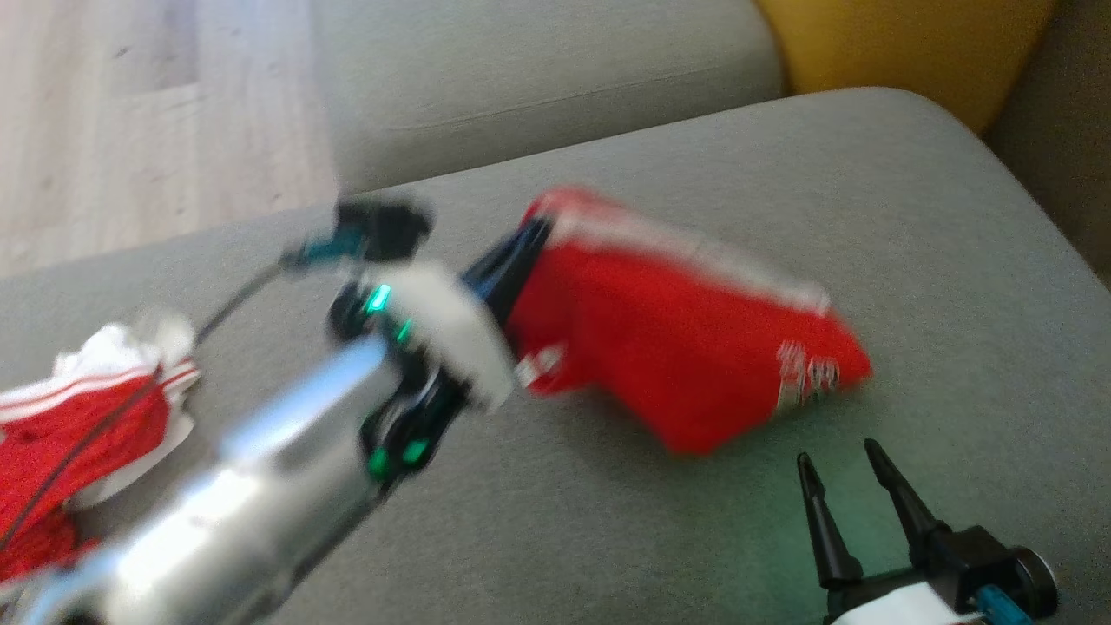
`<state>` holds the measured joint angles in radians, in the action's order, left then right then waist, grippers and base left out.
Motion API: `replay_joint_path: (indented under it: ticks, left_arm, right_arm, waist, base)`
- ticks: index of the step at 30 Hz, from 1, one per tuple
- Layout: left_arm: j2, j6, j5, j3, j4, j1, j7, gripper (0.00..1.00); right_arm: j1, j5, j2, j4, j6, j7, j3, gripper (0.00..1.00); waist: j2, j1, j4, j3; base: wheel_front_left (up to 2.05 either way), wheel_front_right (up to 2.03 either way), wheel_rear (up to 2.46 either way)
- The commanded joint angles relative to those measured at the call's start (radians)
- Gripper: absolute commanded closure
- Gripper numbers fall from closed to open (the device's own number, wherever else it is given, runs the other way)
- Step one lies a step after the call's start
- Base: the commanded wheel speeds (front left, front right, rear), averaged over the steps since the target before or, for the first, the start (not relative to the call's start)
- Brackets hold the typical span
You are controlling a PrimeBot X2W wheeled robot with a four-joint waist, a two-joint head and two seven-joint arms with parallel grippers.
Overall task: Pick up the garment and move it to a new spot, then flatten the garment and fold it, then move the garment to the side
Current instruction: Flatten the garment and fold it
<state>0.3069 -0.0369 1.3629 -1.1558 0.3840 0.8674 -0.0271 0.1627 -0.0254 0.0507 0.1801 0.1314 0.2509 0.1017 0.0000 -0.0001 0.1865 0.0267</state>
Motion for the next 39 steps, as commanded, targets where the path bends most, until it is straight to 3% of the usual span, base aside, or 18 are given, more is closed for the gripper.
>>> replay_joint_path:
  ticks: [1, 8, 13, 19, 25, 32, 38, 39]
  left_arm:
    - [0.054, 0.017, -0.008, 0.025, -0.03, 0.0, -0.018, 1.0]
    - [0.156, 0.043, -0.057, -0.016, -0.043, -0.104, -0.065, 1.0]
    - [0.184, 0.061, -0.14, -0.02, -0.03, -0.1, -0.153, 1.0]
    - [0.162, 0.088, -0.221, -0.016, 0.031, -0.077, -0.209, 1.0]
    - [0.131, 0.075, -0.26, -0.007, 0.074, -0.055, -0.224, 1.0]
    - [0.1, 0.055, -0.291, 0.01, 0.111, -0.043, -0.231, 1.0]
    - [0.077, 0.038, -0.306, 0.02, 0.14, -0.046, -0.233, 1.0]
    - [0.074, 0.035, -0.308, 0.022, 0.144, -0.047, -0.233, 1.0]
  right_arm:
    - [-0.022, -0.01, 0.004, -0.036, -0.001, 0.011, 0.015, 0.0]
    - [-0.045, -0.069, 0.002, -0.026, -0.001, 0.011, -0.002, 0.0]
    - [-0.12, -0.092, 0.058, -0.007, -0.001, 0.011, -0.022, 0.0]
    - [-0.27, -0.162, 0.107, 0.198, -0.001, 0.011, -0.054, 0.0]
    - [-0.421, -0.313, 0.161, 0.399, -0.001, -0.068, 0.062, 0.0]
    - [-0.527, -0.443, 0.236, 0.484, -0.001, -0.162, 0.219, 0.0]
    - [-0.572, -0.52, 0.273, 0.529, -0.001, -0.226, 0.294, 0.0]
    - [-0.576, -0.53, 0.278, 0.532, -0.001, -0.227, 0.301, 0.09]
  waist:
    - [0.0, 0.0001, -0.053, -0.013]
    - [0.0, 0.0001, -0.127, -0.048]
    - [0.0, 0.0001, -0.166, -0.093]
    - [0.0, 0.0001, -0.2, -0.142]
    - [0.0, 0.0001, -0.217, -0.173]
    - [0.0, 0.0001, -0.234, -0.194]
    - [0.0, 0.0001, -0.25, -0.194]
    - [0.0, 0.0001, -0.252, -0.193]
  base:
    - [0.0, 0.0, 0.0]
    - [0.0, 0.0, 0.0]
    - [0.0, 0.0, 0.0]
    - [0.0, 0.0, 0.0]
    - [0.0, 0.0, 0.0]
    - [0.0, 0.0, 0.0]
    - [0.0, 0.0, 0.0]
    - [0.0, 0.0, 0.0]
